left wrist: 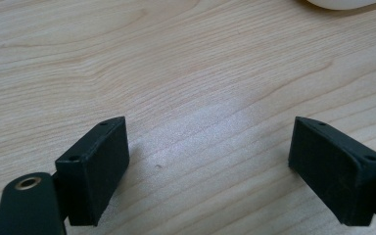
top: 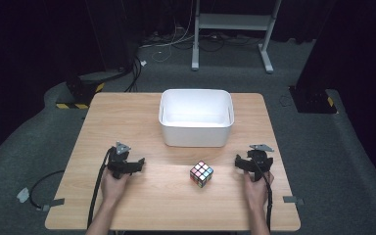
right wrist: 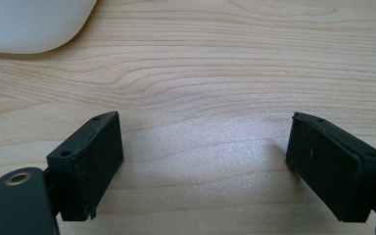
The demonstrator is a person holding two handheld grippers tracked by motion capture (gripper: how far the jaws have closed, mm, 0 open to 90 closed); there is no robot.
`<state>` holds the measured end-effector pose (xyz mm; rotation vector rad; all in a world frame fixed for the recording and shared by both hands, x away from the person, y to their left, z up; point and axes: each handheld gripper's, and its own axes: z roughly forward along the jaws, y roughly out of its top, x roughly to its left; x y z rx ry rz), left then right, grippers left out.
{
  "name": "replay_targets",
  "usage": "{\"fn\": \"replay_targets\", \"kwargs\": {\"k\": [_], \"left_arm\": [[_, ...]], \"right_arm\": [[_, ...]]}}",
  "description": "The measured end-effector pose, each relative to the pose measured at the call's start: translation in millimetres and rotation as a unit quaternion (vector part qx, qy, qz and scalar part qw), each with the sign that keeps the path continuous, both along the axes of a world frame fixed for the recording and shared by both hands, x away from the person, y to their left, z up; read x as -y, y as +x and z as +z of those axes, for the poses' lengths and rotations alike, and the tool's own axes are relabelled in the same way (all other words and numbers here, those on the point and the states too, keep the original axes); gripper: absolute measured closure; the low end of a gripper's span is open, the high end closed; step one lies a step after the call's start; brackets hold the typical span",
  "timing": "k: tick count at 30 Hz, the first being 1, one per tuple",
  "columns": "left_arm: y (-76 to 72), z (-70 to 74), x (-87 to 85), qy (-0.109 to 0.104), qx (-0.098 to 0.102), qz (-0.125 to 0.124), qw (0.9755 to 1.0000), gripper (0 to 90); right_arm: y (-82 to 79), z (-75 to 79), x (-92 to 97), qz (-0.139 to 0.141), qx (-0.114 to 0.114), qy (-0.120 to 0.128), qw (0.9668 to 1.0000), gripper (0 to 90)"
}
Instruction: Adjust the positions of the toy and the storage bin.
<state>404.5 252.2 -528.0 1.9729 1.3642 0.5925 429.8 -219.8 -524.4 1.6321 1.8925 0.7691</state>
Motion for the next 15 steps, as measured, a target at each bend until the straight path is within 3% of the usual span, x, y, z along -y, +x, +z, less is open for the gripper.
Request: {"fn": "replay_targets", "kwargs": {"k": [13, 15], "left_arm": [[-0.2, 0.1, -0.1, 0.000, 0.000, 0.000, 1.0000, 15.3], [-0.3, 0.1, -0.2, 0.000, 0.000, 0.000, 1.0000, 15.3]], "right_arm": [[-0.8, 0.0, -0.1, -0.001, -0.001, 0.002, 1.0000, 13.6], [-3.5, 0.0, 0.6, 0.009, -0.001, 0.001, 1.0000, 13.8]]}}
